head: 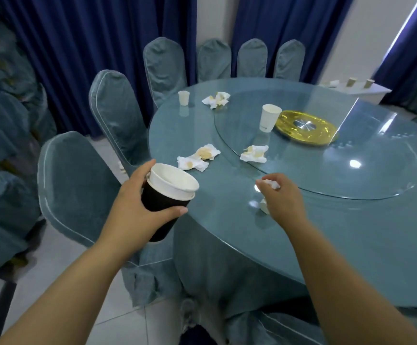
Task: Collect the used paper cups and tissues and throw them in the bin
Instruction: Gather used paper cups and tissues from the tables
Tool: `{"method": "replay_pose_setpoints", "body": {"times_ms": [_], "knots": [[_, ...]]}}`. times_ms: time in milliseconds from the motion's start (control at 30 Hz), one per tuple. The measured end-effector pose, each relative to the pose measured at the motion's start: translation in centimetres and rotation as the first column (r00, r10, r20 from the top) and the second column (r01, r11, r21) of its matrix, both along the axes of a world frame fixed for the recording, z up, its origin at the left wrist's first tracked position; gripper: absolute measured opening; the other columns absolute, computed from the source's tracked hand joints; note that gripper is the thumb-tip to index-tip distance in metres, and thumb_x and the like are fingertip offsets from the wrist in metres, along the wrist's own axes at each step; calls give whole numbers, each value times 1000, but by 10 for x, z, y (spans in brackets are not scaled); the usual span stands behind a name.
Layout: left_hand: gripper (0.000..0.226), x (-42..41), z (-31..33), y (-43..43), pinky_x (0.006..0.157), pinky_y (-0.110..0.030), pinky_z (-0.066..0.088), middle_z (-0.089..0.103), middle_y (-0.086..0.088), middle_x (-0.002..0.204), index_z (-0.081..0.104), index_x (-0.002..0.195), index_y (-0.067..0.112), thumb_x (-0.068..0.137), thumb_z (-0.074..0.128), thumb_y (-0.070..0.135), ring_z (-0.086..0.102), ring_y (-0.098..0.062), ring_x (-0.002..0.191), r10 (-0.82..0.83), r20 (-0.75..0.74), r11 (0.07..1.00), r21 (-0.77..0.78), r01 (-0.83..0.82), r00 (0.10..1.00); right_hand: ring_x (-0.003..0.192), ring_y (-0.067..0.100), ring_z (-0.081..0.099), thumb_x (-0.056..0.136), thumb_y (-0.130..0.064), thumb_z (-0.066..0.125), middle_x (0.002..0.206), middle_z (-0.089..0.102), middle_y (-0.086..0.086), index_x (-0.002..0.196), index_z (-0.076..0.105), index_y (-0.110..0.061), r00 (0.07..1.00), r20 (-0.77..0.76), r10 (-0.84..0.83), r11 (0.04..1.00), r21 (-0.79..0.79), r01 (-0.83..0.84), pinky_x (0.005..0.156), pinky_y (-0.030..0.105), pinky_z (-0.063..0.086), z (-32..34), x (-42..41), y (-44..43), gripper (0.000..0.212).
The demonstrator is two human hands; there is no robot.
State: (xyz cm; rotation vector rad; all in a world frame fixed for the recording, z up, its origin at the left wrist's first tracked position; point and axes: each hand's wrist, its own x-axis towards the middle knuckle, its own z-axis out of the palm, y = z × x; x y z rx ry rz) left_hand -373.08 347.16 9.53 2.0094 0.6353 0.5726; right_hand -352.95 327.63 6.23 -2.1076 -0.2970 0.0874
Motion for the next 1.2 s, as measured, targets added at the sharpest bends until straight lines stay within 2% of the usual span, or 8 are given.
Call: {"method": "replay_pose_setpoints", "body": {"times_ms": [167,300,567,700,867,1000,1100,1200], "knots": [[98,86,-15,45,98,-34,41,44,14,134,34,138,48,58,88,32,45,-10,118,-42,-15,998,-39,41,999,88,18,53,87,-37,64,110,53,6,109,62,-22,998,4,-62,997,-43,62,73,29,39,-31,79,40,27],[96,156,-28,81,95,-34,41,44,15,134,35,134,52,57,89,31,45,-10,116,-61,-70,992,-115,53,996,88,19,48,89,-37,63,109,39,2,120,57,-21,997,0,-77,984,-164,76,79,27,36,-49,145,71,36],[93,243,-52,124,90,-29,39,43,21,123,36,132,52,61,88,25,45,-8,113,-33,-101,988,-154,17,994,110,32,49,91,-33,61,128,39,15,132,50,-17,996,15,-91,942,-322,91,97,36,41,-84,259,125,46],[96,267,-65,138,93,-32,40,44,18,125,35,134,51,59,89,27,46,-9,114,-22,-140,985,-173,-2,990,123,36,35,92,-35,57,142,29,14,137,43,-21,998,6,-60,843,-536,54,101,39,32,-104,289,142,49],[98,288,-77,148,100,-37,42,45,16,125,35,136,50,58,89,26,48,-12,117,-31,-167,980,-198,-3,986,143,36,3,87,-50,57,159,-3,3,147,18,-37,977,-213,-8,696,-703,-148,112,48,15,-126,301,139,73],[98,294,-80,160,99,-39,43,45,14,126,33,135,53,58,89,28,48,-13,118,-39,-180,977,-215,-1,983,138,35,20,87,-45,59,153,24,2,139,39,-30,988,-153,23,682,-721,-127,109,45,21,-134,301,135,57],[97,296,-81,171,97,-36,42,46,13,127,34,134,53,59,89,26,48,-13,117,-36,-174,972,-233,-6,984,117,34,40,89,-36,61,133,45,8,125,55,-19,997,-66,38,731,-679,-73,96,39,33,-131,297,141,40],[96,295,-83,184,97,-36,42,47,13,127,34,135,51,60,88,25,48,-12,116,-29,-173,970,-244,-15,985,107,36,47,89,-31,62,117,52,16,120,58,-13,997,-77,25,828,-556,-64,88,37,39,-124,288,158,36]]}}
